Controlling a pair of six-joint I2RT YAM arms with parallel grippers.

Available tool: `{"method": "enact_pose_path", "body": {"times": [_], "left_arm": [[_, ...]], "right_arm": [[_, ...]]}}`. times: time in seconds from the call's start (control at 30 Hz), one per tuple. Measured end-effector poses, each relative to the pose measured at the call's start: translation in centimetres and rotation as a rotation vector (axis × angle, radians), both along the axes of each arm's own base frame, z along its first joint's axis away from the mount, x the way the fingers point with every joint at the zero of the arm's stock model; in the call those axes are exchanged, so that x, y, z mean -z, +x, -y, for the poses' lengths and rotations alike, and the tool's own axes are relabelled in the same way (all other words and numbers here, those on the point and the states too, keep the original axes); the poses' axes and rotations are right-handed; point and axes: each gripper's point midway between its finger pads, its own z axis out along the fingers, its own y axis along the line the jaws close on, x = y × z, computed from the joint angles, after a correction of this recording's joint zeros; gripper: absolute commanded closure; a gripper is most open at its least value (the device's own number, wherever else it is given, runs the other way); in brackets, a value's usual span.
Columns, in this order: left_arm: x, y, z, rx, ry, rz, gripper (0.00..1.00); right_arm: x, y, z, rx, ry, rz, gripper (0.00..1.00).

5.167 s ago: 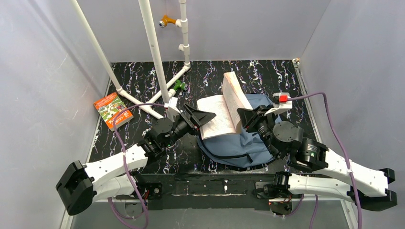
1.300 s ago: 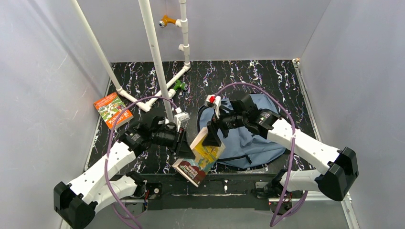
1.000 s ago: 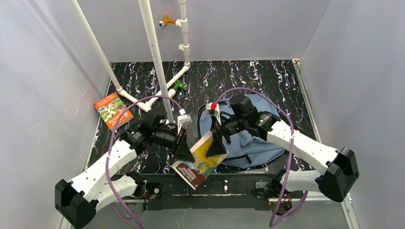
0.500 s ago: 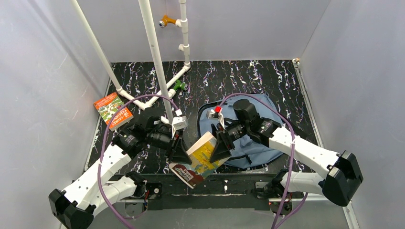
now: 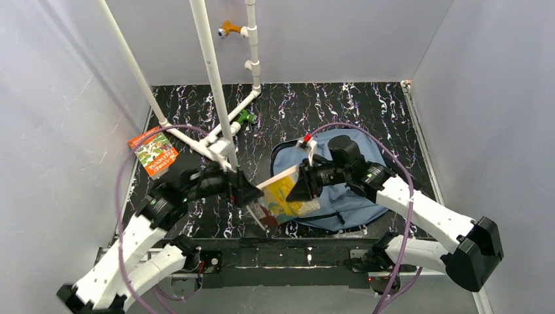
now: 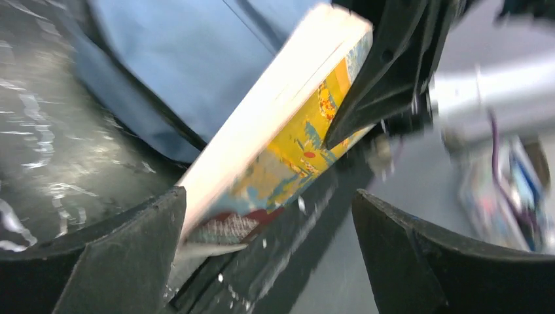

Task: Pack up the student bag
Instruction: Pick up the book from the center of the board.

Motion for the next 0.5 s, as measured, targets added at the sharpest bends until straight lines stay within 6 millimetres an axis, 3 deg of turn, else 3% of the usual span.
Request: {"method": "enact_pose_path", "body": {"times": [0.1, 0.23, 0.33, 0.5], "left_arm": [[-2.8, 2.1, -2.8, -0.311, -0.115, 0.077, 0.02], [-6.0, 2.4, -6.0, -0.568, -0.304, 0.071, 0.02], [-5.4, 3.3, -6.5, -0.677, -0.337, -0.035, 0.02], [-2.8, 3.9, -5.2, -0.686, -0.347, -0.159, 0.02]], "right_arm": [[0.6, 2.9, 1.3, 0.188, -0.025, -0.034, 0.99], [0.1, 5.3, 2.0, 0.320, -0.009, -0.103, 0.99], [-1.1, 6.0, 1.4, 0.336, -0.007, -0.155, 0.99], [-4.3, 6.4, -0.7, 0.300, 0.078, -0.294, 0.99]]}}
